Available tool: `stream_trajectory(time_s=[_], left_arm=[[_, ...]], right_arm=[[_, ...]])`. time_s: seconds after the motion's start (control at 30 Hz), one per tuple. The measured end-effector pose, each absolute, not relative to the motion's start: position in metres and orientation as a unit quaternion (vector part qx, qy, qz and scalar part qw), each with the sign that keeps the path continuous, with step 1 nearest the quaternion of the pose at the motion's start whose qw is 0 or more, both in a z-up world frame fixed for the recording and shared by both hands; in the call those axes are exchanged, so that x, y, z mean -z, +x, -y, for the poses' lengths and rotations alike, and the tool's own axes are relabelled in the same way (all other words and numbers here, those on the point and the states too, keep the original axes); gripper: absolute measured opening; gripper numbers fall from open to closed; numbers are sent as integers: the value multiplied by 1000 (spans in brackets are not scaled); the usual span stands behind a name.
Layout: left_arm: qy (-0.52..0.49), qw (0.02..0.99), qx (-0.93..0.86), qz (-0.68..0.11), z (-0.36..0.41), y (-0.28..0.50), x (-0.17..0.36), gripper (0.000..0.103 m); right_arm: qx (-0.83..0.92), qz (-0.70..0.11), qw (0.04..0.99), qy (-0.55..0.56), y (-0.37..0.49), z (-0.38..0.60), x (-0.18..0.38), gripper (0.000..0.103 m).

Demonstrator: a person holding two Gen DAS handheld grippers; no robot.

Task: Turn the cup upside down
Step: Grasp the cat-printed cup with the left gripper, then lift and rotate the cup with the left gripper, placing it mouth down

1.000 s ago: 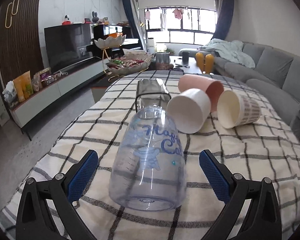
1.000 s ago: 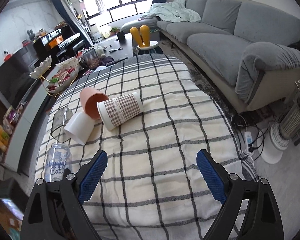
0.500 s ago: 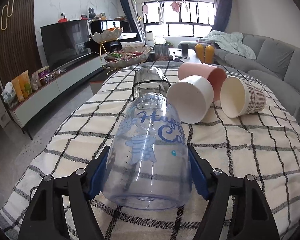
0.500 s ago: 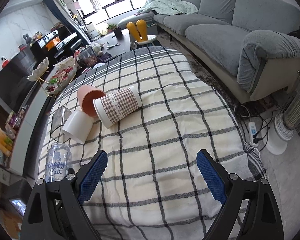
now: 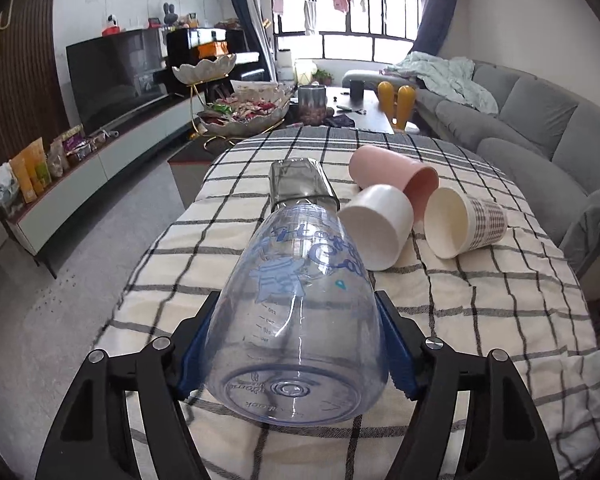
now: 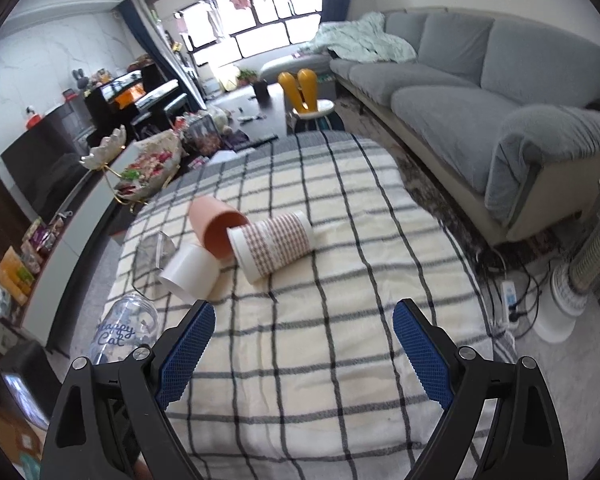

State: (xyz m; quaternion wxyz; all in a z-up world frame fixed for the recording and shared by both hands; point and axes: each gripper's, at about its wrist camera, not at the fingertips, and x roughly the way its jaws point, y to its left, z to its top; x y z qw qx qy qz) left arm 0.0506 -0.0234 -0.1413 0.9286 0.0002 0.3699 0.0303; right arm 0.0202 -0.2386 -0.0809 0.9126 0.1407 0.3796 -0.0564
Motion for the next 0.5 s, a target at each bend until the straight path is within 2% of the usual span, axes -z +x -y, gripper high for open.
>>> stream_trajectory(time_s=[0.17,0.33,0.5], left_arm=[[12,887,-7,-462,20,72,125,72],[39,838,18,-544,27,89,113,72],[47,752,41,-656,32,120,116,72]], right_arm=[[47,-383,911,144,25,234,65,91],[52,-419,889,178,44,238,54,91],[45,-442,873,203,66,240,45,91]])
